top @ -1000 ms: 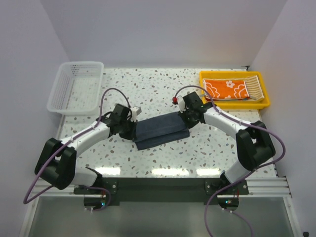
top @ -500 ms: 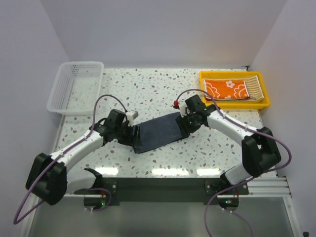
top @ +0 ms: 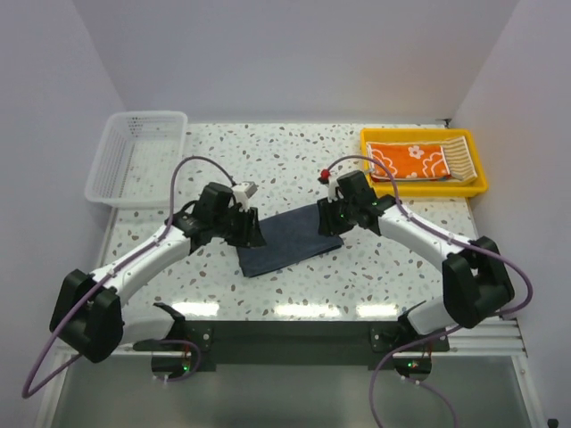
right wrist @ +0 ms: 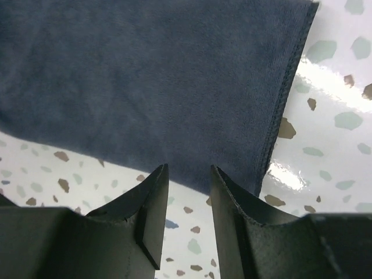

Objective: Fold and stack the towels
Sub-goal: Fold the towel

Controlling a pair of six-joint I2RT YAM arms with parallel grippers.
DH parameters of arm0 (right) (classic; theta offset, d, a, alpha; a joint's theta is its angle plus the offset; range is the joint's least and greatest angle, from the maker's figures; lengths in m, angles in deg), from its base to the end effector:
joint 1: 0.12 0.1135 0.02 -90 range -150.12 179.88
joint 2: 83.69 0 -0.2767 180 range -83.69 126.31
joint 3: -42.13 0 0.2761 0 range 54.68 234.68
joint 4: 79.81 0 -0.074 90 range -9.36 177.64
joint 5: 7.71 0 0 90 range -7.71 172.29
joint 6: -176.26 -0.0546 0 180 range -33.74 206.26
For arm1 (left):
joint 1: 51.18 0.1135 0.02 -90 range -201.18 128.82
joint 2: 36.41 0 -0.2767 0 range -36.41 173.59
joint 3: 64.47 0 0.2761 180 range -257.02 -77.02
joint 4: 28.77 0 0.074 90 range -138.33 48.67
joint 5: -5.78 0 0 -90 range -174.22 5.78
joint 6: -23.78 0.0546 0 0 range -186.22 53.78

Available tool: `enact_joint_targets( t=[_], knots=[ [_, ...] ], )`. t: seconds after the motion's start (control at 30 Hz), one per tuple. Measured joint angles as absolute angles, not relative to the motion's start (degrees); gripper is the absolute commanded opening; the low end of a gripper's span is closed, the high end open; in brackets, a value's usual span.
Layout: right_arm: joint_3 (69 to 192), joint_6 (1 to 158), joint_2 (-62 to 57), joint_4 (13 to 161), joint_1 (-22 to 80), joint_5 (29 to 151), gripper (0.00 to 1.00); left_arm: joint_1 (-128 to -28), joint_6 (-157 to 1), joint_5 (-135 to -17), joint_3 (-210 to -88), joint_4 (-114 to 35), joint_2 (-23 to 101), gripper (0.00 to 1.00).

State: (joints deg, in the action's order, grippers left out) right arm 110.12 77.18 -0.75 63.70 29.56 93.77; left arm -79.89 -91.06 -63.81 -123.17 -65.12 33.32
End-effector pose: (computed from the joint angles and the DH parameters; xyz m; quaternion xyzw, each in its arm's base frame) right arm 0.2833 0.1739 0.2172 -0.2004 0.9181 0.1981 0.2786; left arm 0.2363 -0.1512 0.2281 0.0953 0.9142 -0.3085 0.2450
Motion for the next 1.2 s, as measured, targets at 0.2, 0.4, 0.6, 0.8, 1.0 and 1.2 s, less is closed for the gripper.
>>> enact_joint_targets(
  t=[0.2,0.4,0.6,0.8,1.0,1.2],
  knots=[
    [103.43,74.19,4.5,69.34,29.47,91.43,0.36,-82.58,-94.23,-63.92,-116.31,-59.87,39.97,0.38],
    [99.54,71.41,2.88,71.7,27.87,89.38,0.36,-82.84,-97.88,-65.59,-111.39,-59.67,41.43,0.37],
    [102.16,71.06,0.32,70.87,26.87,89.49,0.36,-82.88,-98.65,-71.14,-112.81,-63.41,38.48,0.48],
    [113.05,70.78,5.83,73.29,26.87,90.87,0.19,-82.88,-98.62,-76.47,-118.58,-65.69,36.23,0.48],
    [118.31,69.49,17.85,78.15,25.95,91.04,0.16,-82.93,-98.82,-78.28,-118.85,-63.85,40.23,0.43],
    [116.81,67.39,21.83,78.69,22.01,90.87,0.14,-83.08,-98.8,-80.08,-117.45,-61.2,46.17,0.43]
  ],
)
